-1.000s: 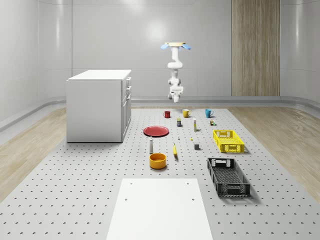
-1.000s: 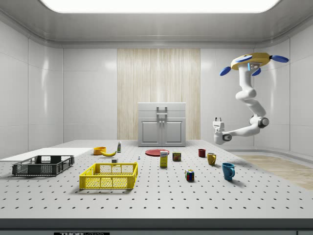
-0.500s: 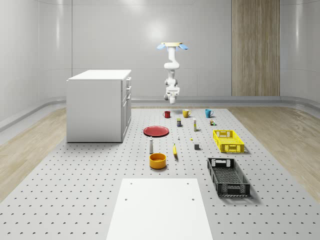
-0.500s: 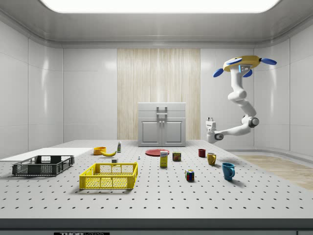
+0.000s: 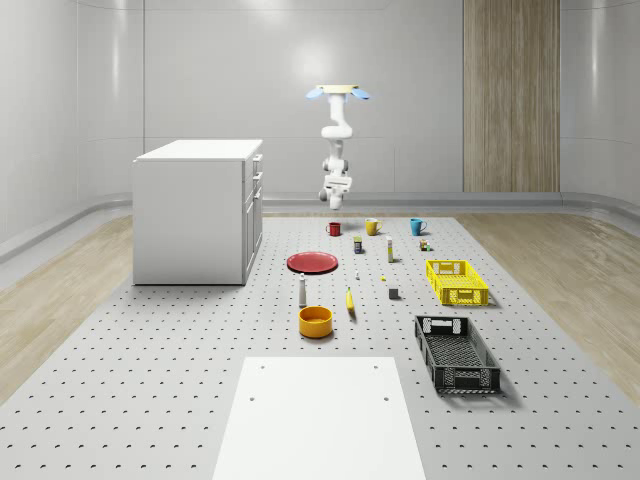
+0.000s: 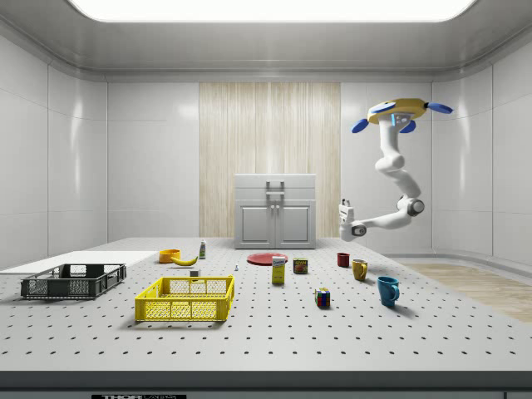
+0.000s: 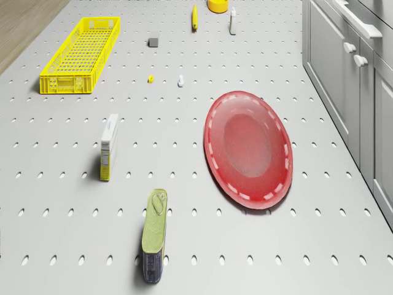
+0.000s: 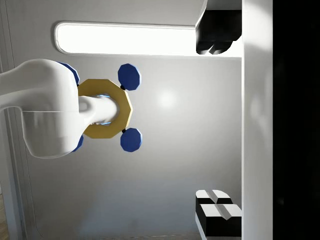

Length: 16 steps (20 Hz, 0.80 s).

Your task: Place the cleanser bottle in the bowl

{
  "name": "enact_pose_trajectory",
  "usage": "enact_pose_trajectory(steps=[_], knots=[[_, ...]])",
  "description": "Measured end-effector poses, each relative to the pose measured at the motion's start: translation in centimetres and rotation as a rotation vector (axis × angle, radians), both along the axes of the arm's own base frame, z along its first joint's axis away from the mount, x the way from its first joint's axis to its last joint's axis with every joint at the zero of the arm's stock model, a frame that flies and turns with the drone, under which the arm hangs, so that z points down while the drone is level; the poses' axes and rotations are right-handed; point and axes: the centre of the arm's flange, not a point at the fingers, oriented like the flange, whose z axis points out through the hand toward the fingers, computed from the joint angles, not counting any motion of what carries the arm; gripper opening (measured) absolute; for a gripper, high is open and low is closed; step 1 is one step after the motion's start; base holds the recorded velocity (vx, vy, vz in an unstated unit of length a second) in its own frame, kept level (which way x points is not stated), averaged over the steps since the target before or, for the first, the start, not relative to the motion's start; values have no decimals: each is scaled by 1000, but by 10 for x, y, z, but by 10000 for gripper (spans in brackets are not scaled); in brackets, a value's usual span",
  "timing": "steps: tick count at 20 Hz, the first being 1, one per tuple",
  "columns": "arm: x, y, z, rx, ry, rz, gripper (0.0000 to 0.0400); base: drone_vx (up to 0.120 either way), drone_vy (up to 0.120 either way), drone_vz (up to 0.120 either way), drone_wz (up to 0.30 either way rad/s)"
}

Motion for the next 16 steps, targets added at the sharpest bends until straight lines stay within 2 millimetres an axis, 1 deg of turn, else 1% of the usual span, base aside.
enact_pose_trajectory(steps=[5,7,9,12,14,16], knots=[[0,17,-4,-171,-4,-5,400,120,0,0,0],[0,28,-8,-290,-5,-8,400,120,0,0,0],[0,42,-16,-451,-6,-13,400,120,0,0,0],[0,66,-39,-795,-6,-24,400,120,0,0,0],[1,80,-66,-1095,-6,-33,400,120,0,0,0],[2,86,-99,-1434,-5,-44,400,120,0,0,0]])
